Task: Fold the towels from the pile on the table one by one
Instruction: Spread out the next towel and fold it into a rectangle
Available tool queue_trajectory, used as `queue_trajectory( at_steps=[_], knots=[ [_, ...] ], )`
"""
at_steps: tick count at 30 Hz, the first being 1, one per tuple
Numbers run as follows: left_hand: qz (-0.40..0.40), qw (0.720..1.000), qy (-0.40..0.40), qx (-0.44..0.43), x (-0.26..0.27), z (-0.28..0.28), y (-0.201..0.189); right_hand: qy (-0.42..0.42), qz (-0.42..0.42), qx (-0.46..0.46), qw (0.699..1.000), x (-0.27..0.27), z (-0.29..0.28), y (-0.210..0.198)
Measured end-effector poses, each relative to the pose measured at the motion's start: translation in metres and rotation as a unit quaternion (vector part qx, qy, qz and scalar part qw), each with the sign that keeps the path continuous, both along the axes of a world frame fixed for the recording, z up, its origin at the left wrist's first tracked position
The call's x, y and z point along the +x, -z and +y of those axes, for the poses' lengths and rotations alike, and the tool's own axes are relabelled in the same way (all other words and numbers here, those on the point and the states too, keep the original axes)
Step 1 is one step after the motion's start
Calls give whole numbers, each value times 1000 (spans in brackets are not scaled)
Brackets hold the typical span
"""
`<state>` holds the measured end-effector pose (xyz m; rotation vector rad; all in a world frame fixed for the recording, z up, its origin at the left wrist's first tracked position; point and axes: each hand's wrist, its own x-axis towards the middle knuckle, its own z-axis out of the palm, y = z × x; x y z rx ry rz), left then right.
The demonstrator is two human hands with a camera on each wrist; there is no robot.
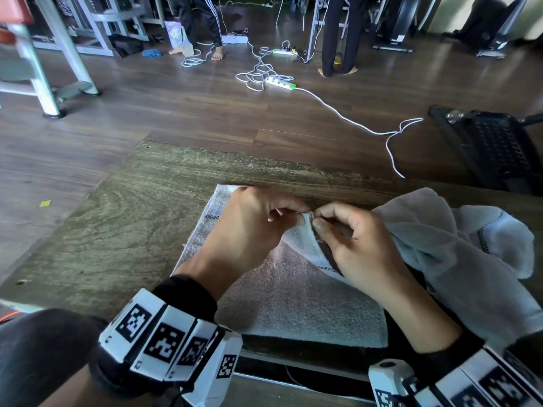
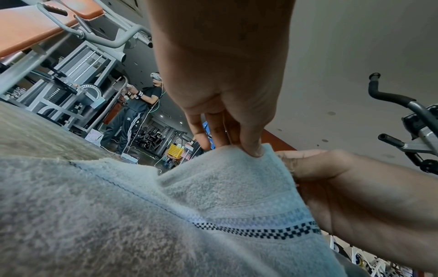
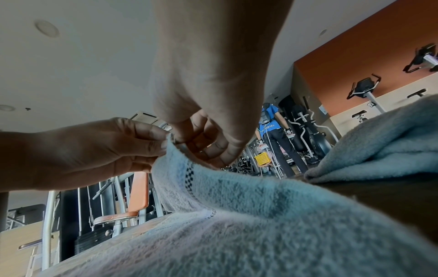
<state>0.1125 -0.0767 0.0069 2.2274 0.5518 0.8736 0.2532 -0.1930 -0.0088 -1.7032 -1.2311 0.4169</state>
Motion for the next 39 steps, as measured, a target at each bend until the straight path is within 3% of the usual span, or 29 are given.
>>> queue_trajectory(
  at_steps=[13, 20, 29, 34, 39],
  knots=[
    [5, 997, -13, -80, 1, 1, 3, -15, 22, 31, 999, 4, 1, 2],
    [6, 996, -16, -83, 1, 1, 2, -13, 49, 35, 998, 4, 1, 1],
    [-21, 988, -9, -156, 3, -2, 0, -13, 34, 65, 997, 4, 1, 1],
    [-11, 991, -17, -136, 4, -1, 2, -13, 56, 52, 997, 2, 0, -2],
    [-2, 999, -9, -49, 5, -3, 3, -20, 90, 26, 995, -3, 1, -9]
  ],
)
